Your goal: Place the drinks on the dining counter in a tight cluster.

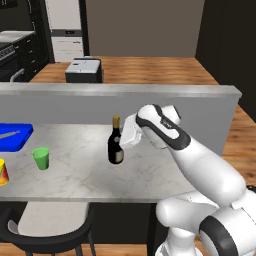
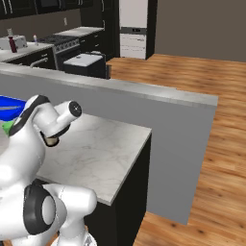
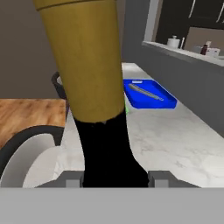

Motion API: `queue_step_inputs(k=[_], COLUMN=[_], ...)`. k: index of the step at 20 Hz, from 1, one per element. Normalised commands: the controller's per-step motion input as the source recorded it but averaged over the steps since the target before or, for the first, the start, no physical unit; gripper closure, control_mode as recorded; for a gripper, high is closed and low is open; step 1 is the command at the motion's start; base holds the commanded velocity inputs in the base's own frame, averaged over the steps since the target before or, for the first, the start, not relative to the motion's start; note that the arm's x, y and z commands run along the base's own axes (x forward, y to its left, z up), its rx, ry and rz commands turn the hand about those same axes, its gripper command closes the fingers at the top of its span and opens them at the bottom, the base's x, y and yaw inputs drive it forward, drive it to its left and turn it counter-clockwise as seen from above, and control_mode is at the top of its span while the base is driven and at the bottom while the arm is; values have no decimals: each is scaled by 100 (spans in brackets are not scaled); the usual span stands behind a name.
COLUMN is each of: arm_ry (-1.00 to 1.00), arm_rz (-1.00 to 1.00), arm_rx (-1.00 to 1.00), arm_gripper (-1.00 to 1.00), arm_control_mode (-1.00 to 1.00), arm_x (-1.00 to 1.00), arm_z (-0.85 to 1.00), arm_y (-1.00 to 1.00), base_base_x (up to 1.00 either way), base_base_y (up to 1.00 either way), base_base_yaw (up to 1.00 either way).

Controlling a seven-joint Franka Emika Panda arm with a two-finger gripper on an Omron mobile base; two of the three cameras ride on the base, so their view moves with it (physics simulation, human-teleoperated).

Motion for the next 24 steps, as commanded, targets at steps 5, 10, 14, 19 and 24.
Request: queue_step_inputs(k=[5,10,14,19,24], arm_ry=[-17,0,22,40,13], arm_rz=[0,2,1,0,0], arm_rx=[7,1,0,-1,0], arm_gripper=[100,100,100,100,100], arm_control_mode=[-100,-100,-100,-100,-100], arm_x=[9,0,0,0,0], arm_z=[0,8,0,4,-1], arm_y=[0,0,1,2,0], base_base_x=[0,0,0,0,0], base_base_y=[0,0,0,0,0], base_base_yaw=[0,0,0,0,0])
